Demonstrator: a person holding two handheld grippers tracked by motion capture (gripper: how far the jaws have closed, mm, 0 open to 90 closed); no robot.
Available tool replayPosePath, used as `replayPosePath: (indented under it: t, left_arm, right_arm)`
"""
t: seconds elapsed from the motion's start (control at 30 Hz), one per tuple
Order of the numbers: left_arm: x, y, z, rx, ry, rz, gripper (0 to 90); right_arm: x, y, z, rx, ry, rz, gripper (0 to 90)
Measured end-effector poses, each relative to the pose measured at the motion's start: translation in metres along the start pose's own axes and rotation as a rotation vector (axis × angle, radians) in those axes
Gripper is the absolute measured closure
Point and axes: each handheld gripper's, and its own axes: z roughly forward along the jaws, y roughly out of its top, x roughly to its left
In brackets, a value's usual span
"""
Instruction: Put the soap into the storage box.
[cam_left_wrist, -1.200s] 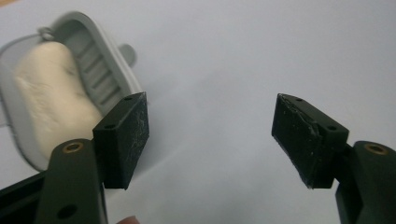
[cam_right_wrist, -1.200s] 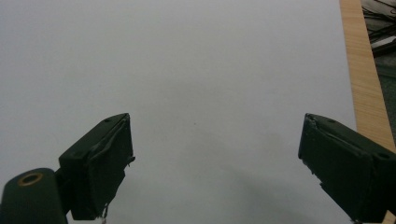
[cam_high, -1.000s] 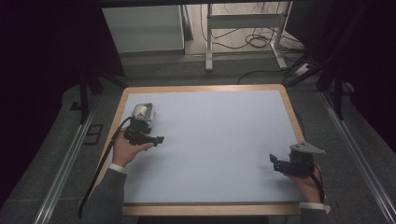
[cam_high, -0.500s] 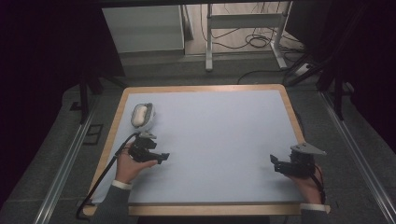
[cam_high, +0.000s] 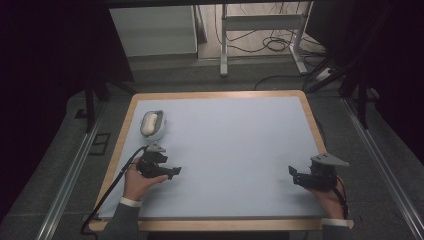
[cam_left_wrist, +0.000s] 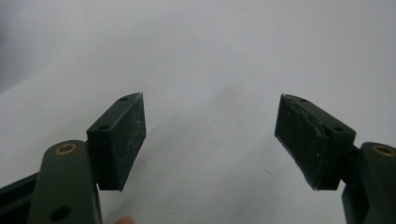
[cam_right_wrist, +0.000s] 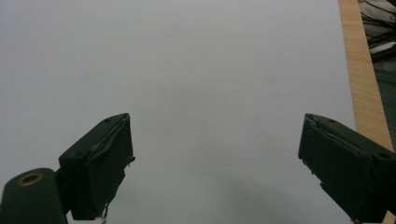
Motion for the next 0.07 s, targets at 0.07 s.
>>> replayPosePath:
  t: [0.07]
  left_arm:
    - [0.0007,0.001,0.0012,-0.003,-0.002,-0.003,25.1]
  right_arm:
    - [0.0013,0.0006,-0.001,-0.003,0.003,-0.003,10.0]
